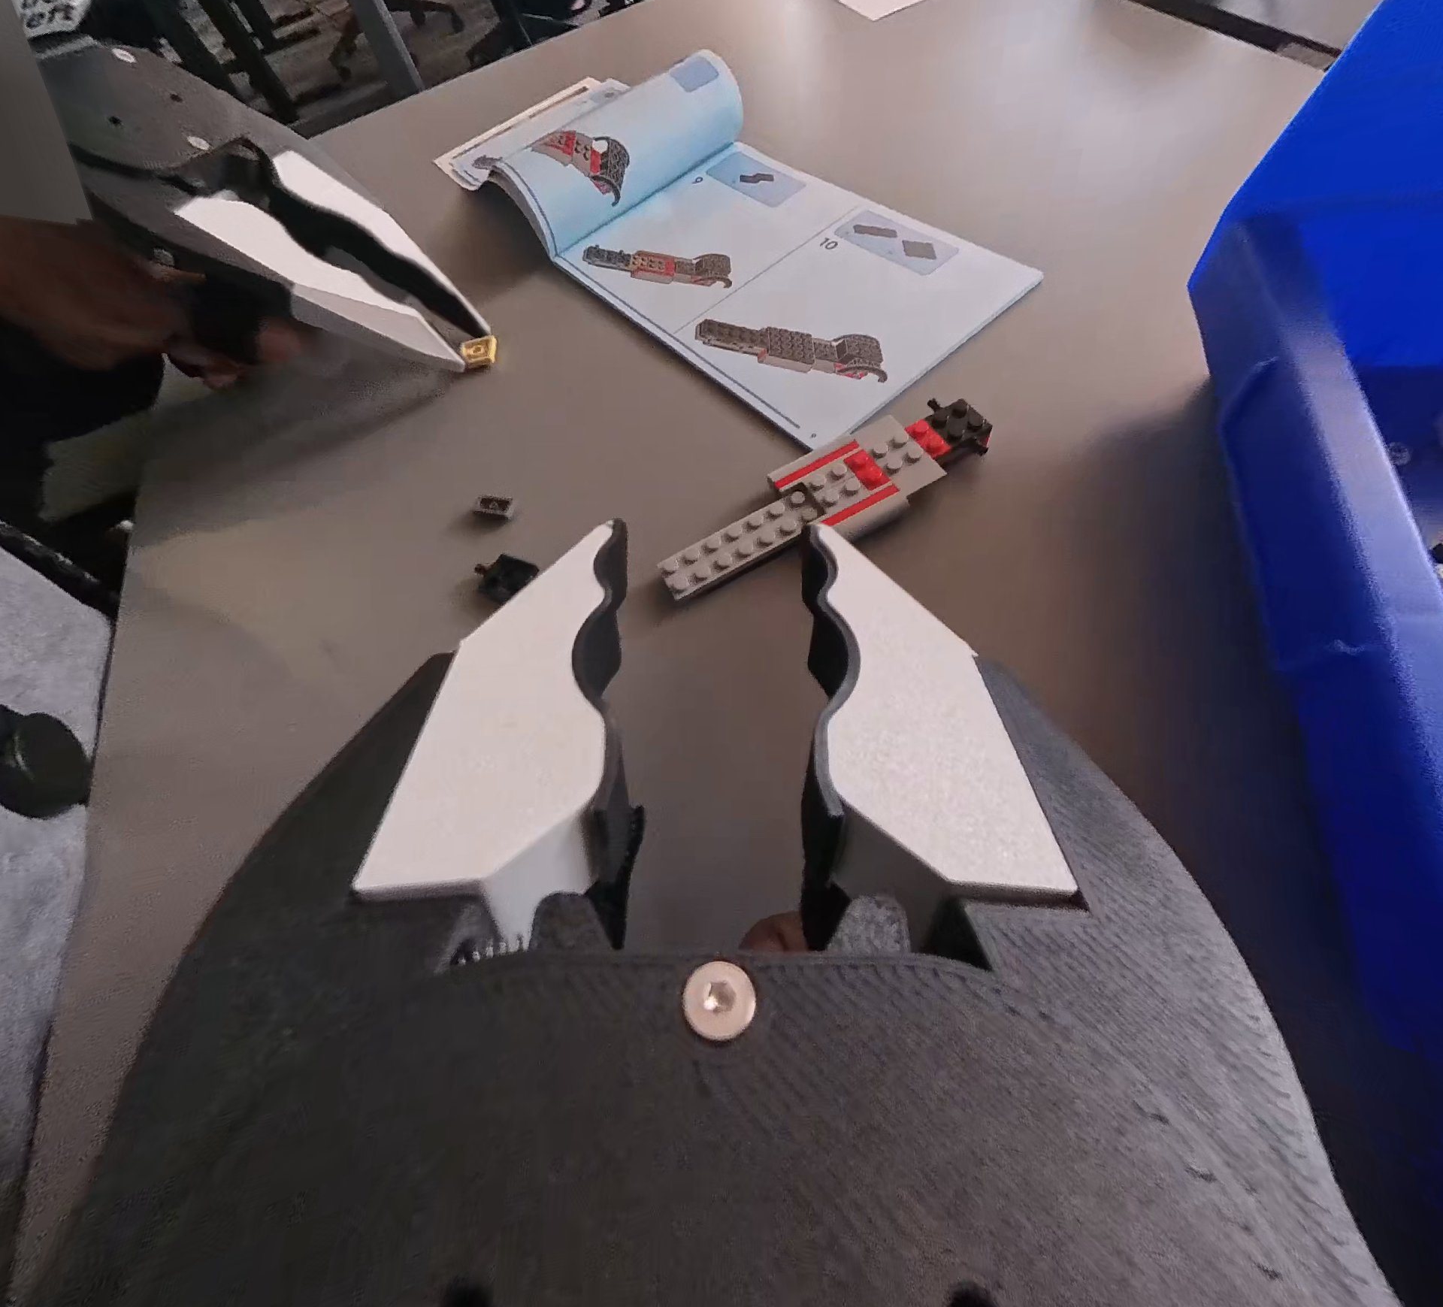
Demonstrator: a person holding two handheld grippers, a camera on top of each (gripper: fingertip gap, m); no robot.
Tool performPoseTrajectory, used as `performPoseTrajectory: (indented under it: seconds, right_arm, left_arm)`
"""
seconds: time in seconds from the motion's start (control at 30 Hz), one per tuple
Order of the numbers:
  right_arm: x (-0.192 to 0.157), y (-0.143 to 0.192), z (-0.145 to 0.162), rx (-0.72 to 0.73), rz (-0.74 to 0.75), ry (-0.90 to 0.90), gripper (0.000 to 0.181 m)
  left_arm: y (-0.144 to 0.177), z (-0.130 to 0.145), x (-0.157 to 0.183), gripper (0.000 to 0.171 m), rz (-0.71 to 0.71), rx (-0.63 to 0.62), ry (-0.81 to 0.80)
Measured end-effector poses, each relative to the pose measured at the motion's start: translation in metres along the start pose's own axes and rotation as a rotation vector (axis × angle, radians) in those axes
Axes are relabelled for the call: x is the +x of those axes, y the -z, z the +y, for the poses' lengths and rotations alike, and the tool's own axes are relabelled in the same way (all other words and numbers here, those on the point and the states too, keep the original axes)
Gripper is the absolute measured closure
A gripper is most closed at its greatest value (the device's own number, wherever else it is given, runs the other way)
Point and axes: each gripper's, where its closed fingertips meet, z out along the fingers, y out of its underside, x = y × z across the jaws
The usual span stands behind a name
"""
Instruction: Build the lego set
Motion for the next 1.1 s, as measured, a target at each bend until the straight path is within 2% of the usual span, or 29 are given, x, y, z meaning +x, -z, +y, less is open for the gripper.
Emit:
performPoseTrajectory:
  seconds: [0.03,0.13,0.27,0.4,0.73,0.9,1.0,1.1]
  right_arm:
    - [0.001,-0.001,-0.001,0.005,-0.002,0.003,0.134]
    - [0.003,-0.001,-0.004,0.024,-0.004,0.02,0.134]
    - [0.003,0.002,-0.014,0.091,-0.015,0.055,0.134]
    - [0.004,0.004,-0.02,0.127,-0.013,0.086,0.134]
    - [0.006,0.002,-0.05,0.279,-0.041,0.162,0.135]
    - [0.02,0.003,-0.077,0.394,0.053,0.241,0.134]
    - [0.028,0.001,-0.081,0.428,0.109,0.245,0.135]
    - [0.027,-0.006,-0.072,0.381,0.114,0.281,0.135]
  left_arm:
    - [-0.002,-0.001,0.001,0.156,0.005,-0.004,-0.01]
    - [-0.008,-0.01,0.008,0.167,0.053,0.004,-0.021]
    - [-0.016,-0.05,0.038,0.167,0.268,0.108,0.064]
    - [-0.03,-0.082,0.05,0.167,0.343,0.133,0.039]
    - [-0.046,-0.146,0.086,0.167,0.722,0.229,0.227]
    - [-0.064,-0.186,0.101,0.171,0.883,0.275,0.258]
    - [-0.068,-0.195,0.105,0.171,0.978,0.282,0.314]
    - [-0.078,-0.182,0.097,0.171,0.917,0.249,0.29]
